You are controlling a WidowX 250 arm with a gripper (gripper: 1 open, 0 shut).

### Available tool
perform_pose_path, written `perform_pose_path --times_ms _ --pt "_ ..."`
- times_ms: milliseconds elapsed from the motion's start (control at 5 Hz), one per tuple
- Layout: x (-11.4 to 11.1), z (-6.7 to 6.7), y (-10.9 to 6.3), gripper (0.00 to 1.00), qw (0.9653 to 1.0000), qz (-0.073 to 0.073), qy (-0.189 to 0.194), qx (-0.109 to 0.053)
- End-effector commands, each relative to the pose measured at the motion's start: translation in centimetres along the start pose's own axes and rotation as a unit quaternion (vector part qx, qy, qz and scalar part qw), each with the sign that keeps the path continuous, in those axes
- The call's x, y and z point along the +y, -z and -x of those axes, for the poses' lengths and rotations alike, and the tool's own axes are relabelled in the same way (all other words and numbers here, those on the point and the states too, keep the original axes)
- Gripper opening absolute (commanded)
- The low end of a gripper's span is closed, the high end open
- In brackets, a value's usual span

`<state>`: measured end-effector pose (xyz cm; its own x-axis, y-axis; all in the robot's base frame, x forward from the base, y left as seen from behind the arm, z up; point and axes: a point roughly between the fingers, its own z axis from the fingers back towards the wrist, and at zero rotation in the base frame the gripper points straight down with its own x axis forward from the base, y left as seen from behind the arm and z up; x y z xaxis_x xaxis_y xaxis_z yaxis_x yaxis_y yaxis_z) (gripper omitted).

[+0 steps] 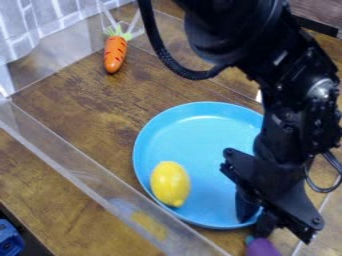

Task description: Put the purple eggplant on the blue tray

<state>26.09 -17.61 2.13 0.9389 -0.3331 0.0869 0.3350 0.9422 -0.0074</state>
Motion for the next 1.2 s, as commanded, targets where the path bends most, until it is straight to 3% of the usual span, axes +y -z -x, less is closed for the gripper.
perform_pose_path --times_ms 0,200,600,800,1000 --pt "-1.7 0.8 -0.3 0.0 0.9992 0.012 -0.039 0.0" --pt "-1.7 1.1 0.0 0.0 0.9978 0.013 -0.065 0.003" --pt "-1.3 1.3 -0.2 0.0 0.998 0.019 -0.06 0.011" --pt "-1.0 1.4 0.1 1.0 0.9979 0.023 -0.059 0.016" --pt "-0.6 1.3 0.2 1.0 0.9977 0.025 -0.06 0.021"
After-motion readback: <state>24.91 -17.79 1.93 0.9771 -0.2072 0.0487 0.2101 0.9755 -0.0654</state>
